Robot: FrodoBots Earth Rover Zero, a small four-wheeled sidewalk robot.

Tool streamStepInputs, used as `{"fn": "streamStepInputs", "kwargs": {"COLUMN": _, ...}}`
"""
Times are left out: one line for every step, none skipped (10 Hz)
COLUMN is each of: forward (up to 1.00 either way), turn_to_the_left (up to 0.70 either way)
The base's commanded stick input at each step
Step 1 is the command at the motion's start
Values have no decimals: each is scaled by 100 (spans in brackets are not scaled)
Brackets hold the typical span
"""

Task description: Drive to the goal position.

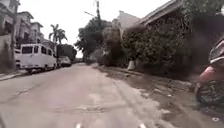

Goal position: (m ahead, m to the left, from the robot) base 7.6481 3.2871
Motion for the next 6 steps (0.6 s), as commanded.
{"fn": "streamStepInputs", "kwargs": {"forward": 85, "turn_to_the_left": 0}}
{"fn": "streamStepInputs", "kwargs": {"forward": 85, "turn_to_the_left": 0}}
{"fn": "streamStepInputs", "kwargs": {"forward": 85, "turn_to_the_left": 0}}
{"fn": "streamStepInputs", "kwargs": {"forward": 85, "turn_to_the_left": 0}}
{"fn": "streamStepInputs", "kwargs": {"forward": 85, "turn_to_the_left": 0}}
{"fn": "streamStepInputs", "kwargs": {"forward": 85, "turn_to_the_left": 0}}
